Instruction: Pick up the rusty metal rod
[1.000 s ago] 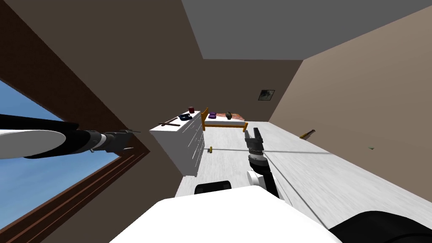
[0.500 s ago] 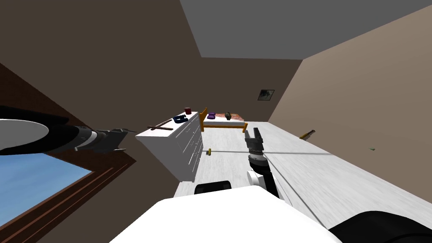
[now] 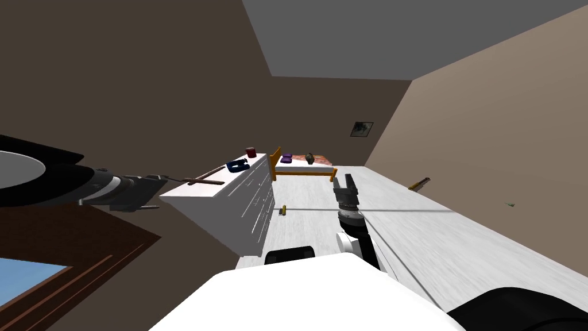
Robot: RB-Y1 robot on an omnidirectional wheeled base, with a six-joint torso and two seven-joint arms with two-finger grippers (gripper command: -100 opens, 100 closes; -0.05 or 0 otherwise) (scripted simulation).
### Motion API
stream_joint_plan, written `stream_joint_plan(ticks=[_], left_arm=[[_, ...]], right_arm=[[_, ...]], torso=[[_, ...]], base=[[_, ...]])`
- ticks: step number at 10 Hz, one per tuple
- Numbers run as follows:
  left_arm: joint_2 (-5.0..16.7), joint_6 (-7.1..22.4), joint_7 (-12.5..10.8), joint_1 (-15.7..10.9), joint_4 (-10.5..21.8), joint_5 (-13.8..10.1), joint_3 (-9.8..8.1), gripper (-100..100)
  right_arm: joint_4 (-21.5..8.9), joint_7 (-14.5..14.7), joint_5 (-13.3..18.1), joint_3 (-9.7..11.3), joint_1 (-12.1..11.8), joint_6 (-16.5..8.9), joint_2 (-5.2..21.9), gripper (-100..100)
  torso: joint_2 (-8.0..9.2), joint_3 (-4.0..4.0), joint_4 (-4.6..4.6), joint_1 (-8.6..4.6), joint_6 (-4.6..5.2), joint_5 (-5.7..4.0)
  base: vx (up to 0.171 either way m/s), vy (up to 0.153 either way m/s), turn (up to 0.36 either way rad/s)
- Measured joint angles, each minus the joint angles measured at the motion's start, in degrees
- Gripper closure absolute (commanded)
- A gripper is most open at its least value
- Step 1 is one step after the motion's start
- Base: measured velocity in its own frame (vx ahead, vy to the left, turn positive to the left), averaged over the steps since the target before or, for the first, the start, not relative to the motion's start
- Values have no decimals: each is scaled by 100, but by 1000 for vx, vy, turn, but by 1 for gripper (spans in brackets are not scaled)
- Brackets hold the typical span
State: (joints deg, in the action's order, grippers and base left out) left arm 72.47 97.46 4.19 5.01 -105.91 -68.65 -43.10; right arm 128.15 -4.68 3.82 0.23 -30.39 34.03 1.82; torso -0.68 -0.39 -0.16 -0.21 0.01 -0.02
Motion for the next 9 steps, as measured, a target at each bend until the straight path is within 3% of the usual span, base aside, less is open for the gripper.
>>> stream_joint_plan(ticks=[9], left_arm=[[477,1371,212,-172,275,-372,-69,-100]], right_arm=[[0,0,0,0,1,0,0,0]], torso=[[23,12,4,12,-2,4]], base=[[127,-22,-21]])
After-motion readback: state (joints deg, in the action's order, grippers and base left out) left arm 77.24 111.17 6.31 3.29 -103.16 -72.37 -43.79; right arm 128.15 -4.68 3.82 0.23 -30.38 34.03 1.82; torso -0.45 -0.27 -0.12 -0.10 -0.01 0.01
